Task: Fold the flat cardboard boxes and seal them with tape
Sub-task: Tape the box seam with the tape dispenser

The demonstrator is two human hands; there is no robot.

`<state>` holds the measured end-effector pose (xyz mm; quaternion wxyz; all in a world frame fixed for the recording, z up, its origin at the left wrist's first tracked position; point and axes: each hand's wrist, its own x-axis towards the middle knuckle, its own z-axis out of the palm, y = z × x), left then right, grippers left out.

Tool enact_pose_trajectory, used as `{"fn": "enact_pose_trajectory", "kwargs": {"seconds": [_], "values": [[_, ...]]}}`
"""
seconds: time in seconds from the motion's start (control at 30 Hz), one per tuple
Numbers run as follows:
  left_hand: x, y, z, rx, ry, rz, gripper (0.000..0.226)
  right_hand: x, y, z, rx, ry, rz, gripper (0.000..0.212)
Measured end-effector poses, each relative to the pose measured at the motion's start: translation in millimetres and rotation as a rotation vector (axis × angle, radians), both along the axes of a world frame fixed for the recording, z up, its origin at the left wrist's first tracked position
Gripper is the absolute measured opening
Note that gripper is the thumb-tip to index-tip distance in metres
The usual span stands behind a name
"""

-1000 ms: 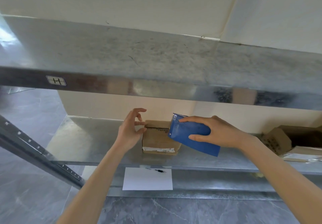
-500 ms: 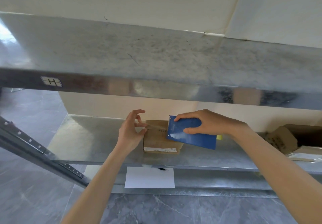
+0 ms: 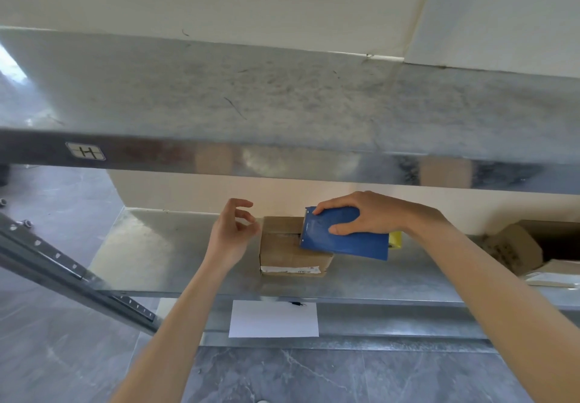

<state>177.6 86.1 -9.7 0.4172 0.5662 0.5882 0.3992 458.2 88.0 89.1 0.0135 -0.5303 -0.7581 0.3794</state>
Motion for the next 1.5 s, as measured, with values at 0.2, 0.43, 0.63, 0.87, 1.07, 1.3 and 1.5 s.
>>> {"fn": "enact_pose_trajectory", "kwargs": {"seconds": [0.2, 0.43, 0.63, 0.87, 1.07, 1.3, 1.5], "values": [[0, -1, -9, -0.066, 0.026, 0.014, 0.031, 1, -4, -1, -0.010, 0.010, -0.010, 0.035], [4, -6, -15, -0.111, 0.072, 0.034, 0.028, 2, -7, -5, -0.025, 0.024, -0.035, 0.034], [6, -11, -20, -0.078, 0.135, 0.042, 0.026, 2, -10, -6, -0.013, 0.037, -0.049, 0.034], [5, -28, -32, 0.051, 0.172, 0.138, 0.021, 2, -13, -6, -0.011, 0.059, -0.065, 0.035], [4, -42, -36, 0.061, 0.155, -0.085, 0.057, 3, -12, -7, -0.004, 0.065, -0.071, 0.035], [0, -33, -24, 0.024, 0.230, -0.313, 0.093, 2, -13, -7, -0.005, 0.077, -0.072, 0.035], [32, -9, -25, 0.098, 0.449, -0.462, 0.117, 4, -16, -6, -0.032, 0.127, -0.090, 0.041]]}}
